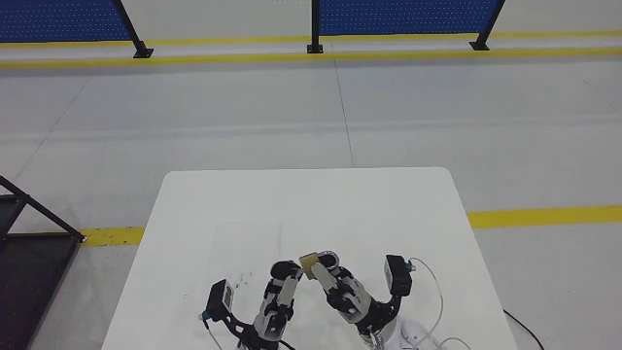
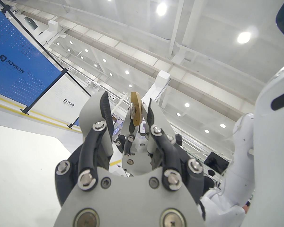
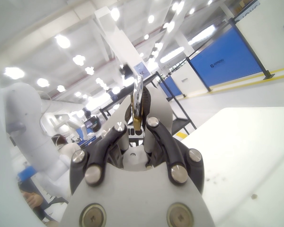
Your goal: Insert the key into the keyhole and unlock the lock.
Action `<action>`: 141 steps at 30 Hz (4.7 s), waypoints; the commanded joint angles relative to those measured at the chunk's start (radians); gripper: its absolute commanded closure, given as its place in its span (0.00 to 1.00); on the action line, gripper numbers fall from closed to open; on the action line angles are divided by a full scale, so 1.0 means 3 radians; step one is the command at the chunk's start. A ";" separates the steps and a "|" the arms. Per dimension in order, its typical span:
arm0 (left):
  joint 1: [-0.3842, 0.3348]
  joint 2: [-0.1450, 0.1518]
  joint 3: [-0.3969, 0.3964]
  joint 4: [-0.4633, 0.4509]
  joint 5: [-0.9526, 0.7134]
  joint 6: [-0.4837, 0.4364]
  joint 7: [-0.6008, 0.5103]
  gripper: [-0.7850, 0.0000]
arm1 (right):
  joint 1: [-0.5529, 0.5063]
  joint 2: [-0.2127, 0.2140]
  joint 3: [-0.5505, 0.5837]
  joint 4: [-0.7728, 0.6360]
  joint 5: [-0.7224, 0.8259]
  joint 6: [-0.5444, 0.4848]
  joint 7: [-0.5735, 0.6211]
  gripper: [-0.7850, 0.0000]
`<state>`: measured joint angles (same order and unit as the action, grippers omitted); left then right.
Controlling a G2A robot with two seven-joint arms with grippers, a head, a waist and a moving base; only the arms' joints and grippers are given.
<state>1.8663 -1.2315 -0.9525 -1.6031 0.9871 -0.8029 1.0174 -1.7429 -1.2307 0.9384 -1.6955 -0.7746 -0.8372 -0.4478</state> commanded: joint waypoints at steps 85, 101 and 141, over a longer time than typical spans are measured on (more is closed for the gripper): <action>-0.0419 0.0401 0.0682 0.0178 0.0257 0.0606 0.0607 0.79 | -0.0106 0.0068 0.0111 -0.0149 -0.0081 0.0056 0.0238 1.00; -0.0472 0.0445 0.0739 0.0199 0.0313 0.0692 0.0692 1.00 | -0.0098 0.0081 0.0097 -0.0159 -0.0068 0.0072 0.0371 1.00; -0.0338 0.0698 0.0473 0.0092 -0.0175 -0.0026 -0.0026 0.34 | -0.0125 0.0121 0.0189 -0.0207 -0.0161 0.0117 0.0327 1.00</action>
<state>1.7531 -1.0309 -0.7935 -1.5692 0.9531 -0.7654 1.0547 -1.7786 -1.1951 0.9938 -1.7573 -0.8241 -0.7993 -0.3506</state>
